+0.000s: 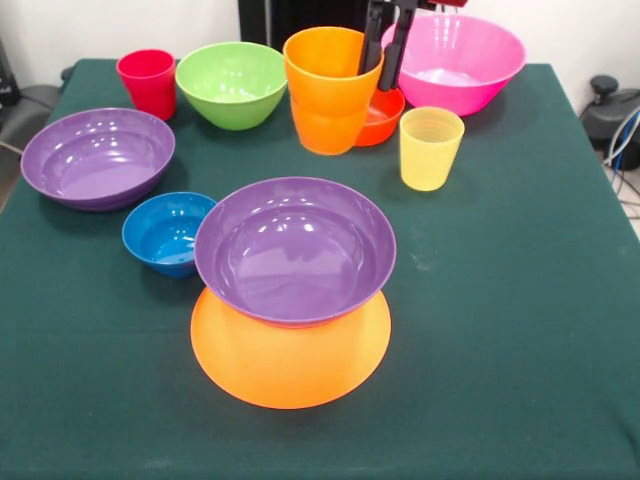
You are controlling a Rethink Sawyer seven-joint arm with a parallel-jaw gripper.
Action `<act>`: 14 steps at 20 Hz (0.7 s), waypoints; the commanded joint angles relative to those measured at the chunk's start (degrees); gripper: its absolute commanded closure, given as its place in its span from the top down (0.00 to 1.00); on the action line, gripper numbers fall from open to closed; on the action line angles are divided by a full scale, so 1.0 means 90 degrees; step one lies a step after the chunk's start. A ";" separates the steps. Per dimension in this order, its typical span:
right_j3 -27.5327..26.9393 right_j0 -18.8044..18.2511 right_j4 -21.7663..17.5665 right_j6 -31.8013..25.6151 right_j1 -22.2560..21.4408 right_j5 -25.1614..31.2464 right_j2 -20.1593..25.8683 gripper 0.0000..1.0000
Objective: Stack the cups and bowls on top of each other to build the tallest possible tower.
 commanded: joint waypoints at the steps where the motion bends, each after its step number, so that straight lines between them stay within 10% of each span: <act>1: -0.0692 -0.0204 -0.0322 -0.0767 0.0676 0.0287 0.0596 0.00; 14: -0.0963 -0.0395 -0.0337 -0.0914 0.0962 0.0238 0.0798 0.00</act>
